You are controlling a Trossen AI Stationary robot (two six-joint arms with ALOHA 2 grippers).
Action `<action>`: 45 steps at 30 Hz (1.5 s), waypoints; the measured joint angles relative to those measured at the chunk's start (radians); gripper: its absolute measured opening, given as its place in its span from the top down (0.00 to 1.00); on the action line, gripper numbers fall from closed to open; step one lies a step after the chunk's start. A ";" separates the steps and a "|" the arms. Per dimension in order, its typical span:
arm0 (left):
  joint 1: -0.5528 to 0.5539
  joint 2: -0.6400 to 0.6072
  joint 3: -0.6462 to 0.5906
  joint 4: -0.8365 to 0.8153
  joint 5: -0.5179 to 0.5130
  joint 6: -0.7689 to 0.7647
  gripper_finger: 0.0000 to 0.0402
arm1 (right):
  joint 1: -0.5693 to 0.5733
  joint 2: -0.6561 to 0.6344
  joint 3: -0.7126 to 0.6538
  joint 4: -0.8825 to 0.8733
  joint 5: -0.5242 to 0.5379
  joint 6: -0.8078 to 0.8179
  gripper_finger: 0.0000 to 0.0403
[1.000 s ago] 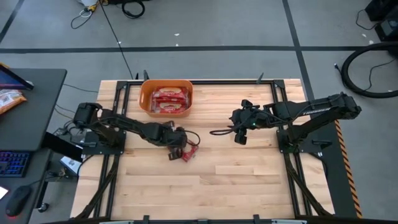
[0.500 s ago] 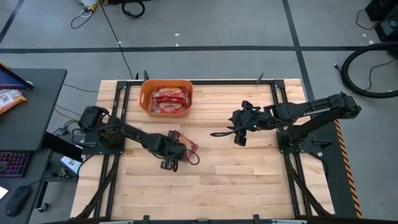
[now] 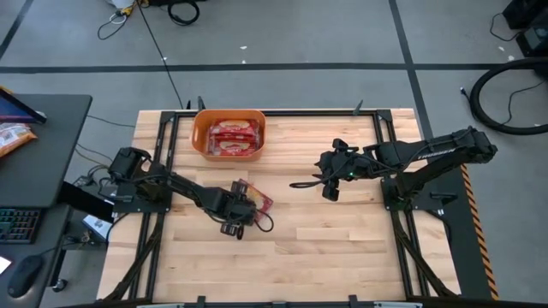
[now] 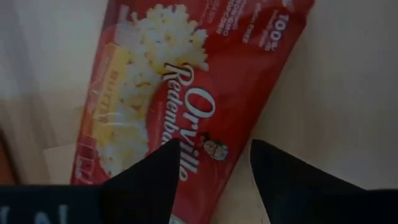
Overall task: Sort popcorn bags into baskets
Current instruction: Put the red popcorn bag into the orange bin
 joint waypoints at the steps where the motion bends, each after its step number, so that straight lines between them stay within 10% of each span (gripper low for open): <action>1: 0.002 0.007 0.000 0.001 0.001 0.000 0.51 | 0.000 0.000 0.000 0.000 0.000 0.001 0.58; 19: -0.010 0.062 0.003 0.001 -0.014 -0.040 0.95 | 0.025 0.000 0.000 -0.002 -0.003 0.023 0.58; 29: 0.034 -0.113 -0.003 -0.115 0.025 -0.146 0.96 | 0.025 0.000 0.000 -0.001 0.047 0.000 0.58; 45: 0.287 -0.555 0.000 -0.170 -0.383 -0.114 0.96 | 0.023 0.000 0.000 0.038 0.080 0.000 0.58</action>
